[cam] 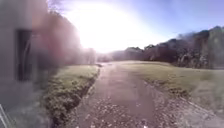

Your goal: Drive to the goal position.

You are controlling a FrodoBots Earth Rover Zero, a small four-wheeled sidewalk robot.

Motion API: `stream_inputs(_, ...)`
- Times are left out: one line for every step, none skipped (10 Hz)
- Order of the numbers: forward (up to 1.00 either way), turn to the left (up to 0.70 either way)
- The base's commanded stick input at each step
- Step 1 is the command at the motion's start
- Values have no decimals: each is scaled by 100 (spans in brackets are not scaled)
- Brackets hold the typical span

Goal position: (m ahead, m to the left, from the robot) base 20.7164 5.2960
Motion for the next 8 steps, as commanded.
stream_inputs(70,0)
stream_inputs(70,0)
stream_inputs(70,0)
stream_inputs(70,0)
stream_inputs(70,0)
stream_inputs(70,0)
stream_inputs(70,0)
stream_inputs(70,0)
